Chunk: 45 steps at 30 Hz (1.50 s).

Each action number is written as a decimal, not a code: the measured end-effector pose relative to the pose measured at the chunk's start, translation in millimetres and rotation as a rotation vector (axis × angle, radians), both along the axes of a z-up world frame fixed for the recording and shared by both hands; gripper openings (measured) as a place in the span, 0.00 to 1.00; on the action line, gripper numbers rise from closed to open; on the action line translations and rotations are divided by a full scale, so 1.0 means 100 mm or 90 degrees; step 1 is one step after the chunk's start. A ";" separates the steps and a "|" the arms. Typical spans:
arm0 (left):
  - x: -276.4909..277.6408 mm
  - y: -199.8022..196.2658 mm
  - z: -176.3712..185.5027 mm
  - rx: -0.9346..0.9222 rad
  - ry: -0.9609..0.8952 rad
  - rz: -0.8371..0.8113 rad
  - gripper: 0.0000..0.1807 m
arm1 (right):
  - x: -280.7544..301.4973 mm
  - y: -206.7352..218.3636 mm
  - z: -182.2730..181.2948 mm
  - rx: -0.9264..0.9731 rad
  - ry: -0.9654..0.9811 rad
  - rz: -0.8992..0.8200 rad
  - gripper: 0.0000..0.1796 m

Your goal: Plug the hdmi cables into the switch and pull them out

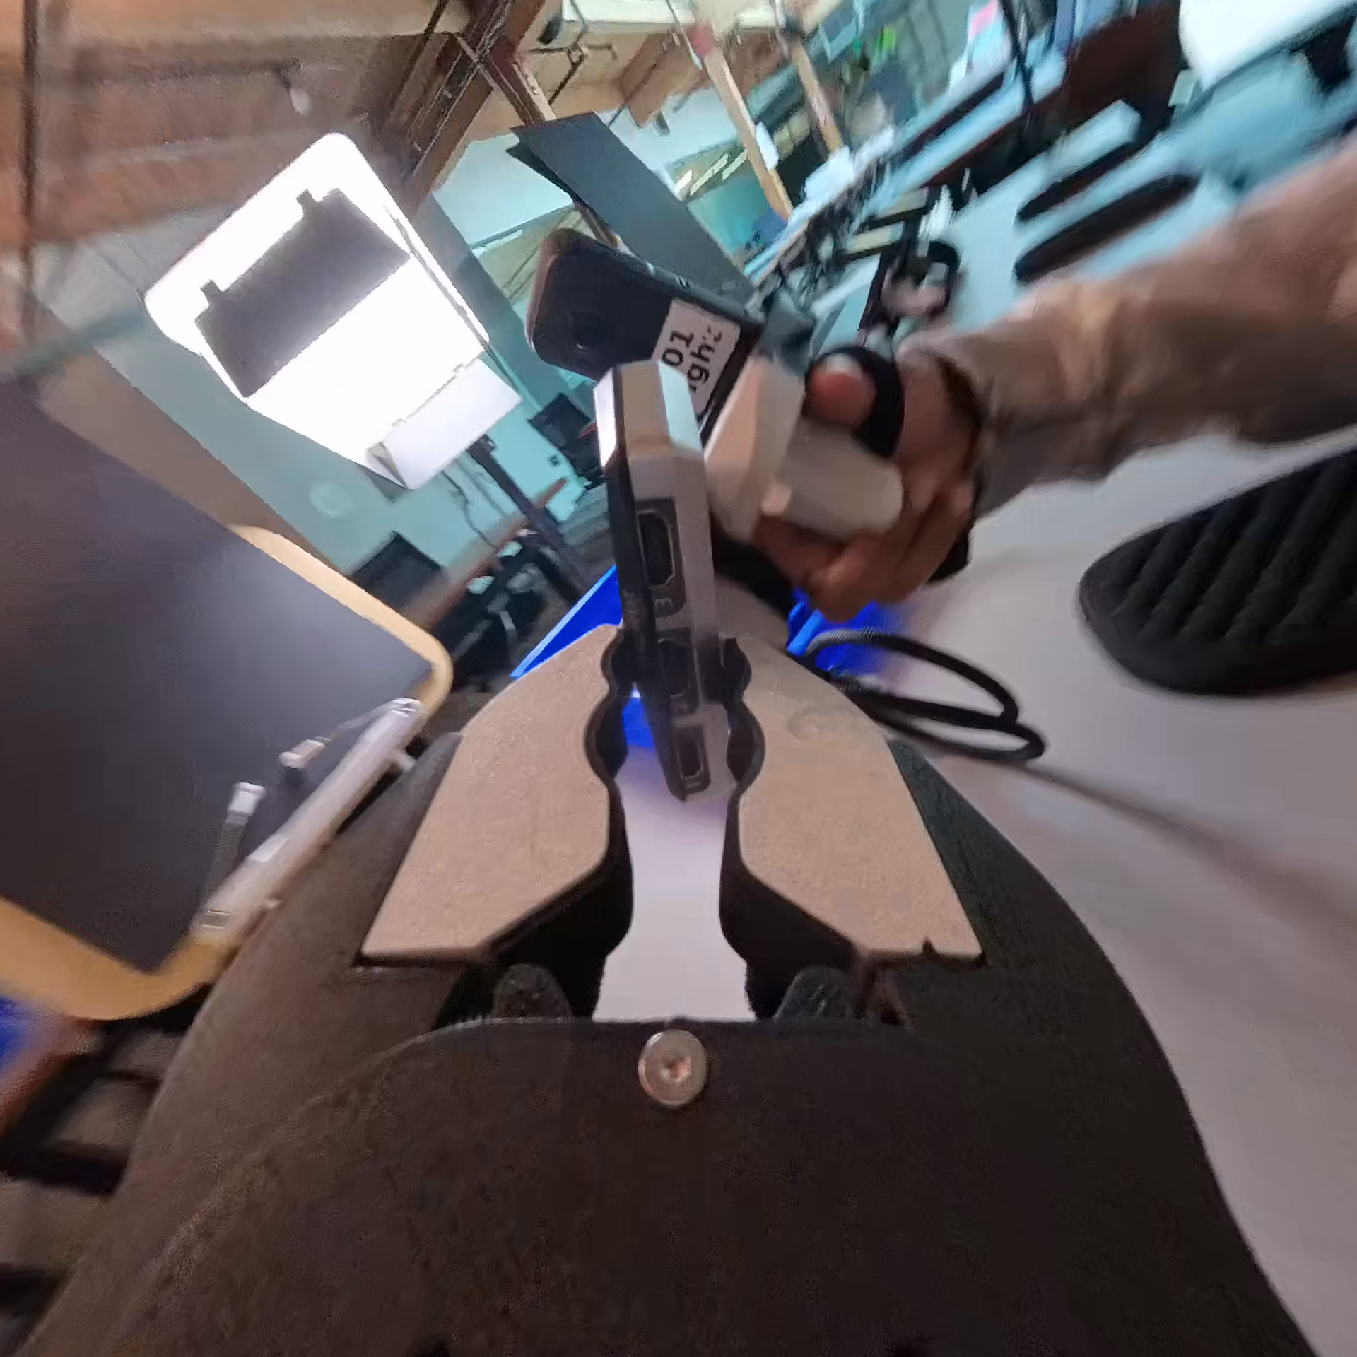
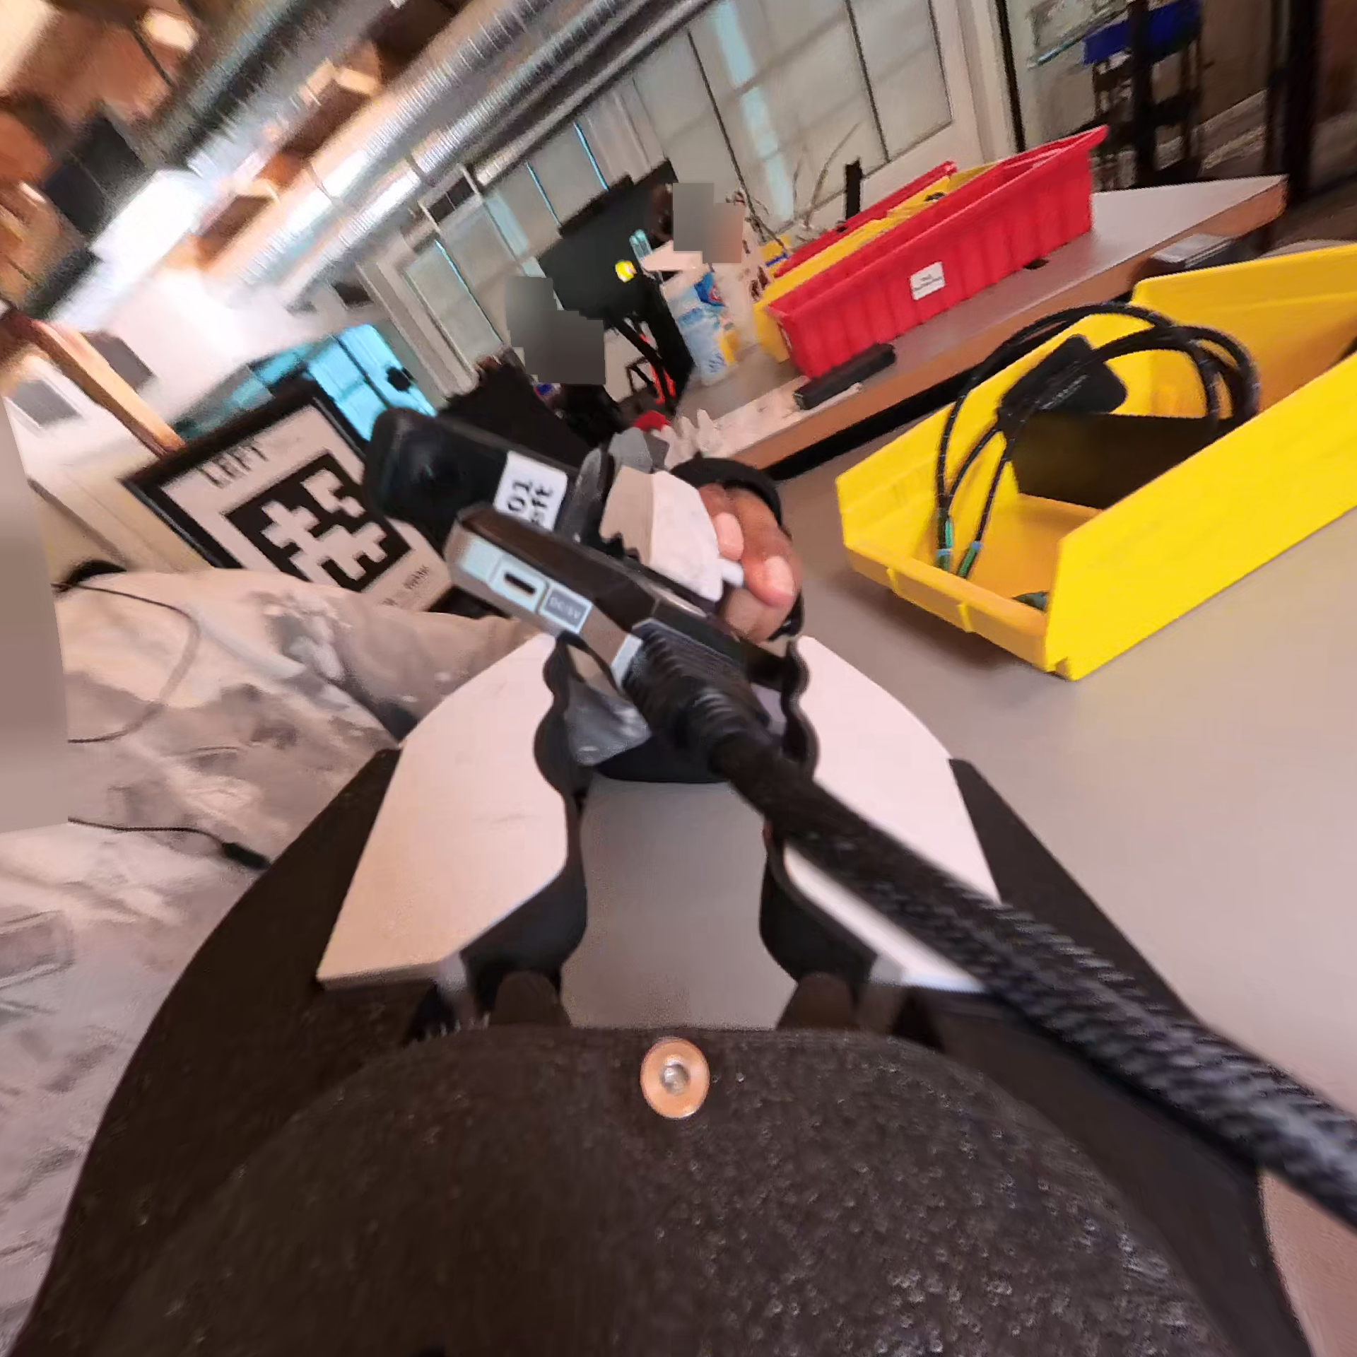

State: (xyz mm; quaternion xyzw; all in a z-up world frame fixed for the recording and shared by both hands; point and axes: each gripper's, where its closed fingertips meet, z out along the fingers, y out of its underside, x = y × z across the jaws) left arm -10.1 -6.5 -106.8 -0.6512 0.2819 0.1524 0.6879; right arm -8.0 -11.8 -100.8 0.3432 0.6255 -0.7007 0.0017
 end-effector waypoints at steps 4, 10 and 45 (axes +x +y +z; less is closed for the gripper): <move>0.15 -0.08 -0.07 0.036 0.255 0.012 0.15 | 0.26 -0.06 0.03 -0.076 0.001 0.040 0.42; 0.33 -0.15 -0.01 0.070 0.521 0.017 0.13 | 0.32 -0.01 0.11 -0.193 -0.050 0.004 0.38; 0.15 -0.01 -0.47 -0.125 -0.329 -0.197 0.12 | 0.10 0.00 -0.20 0.047 0.243 -0.122 0.14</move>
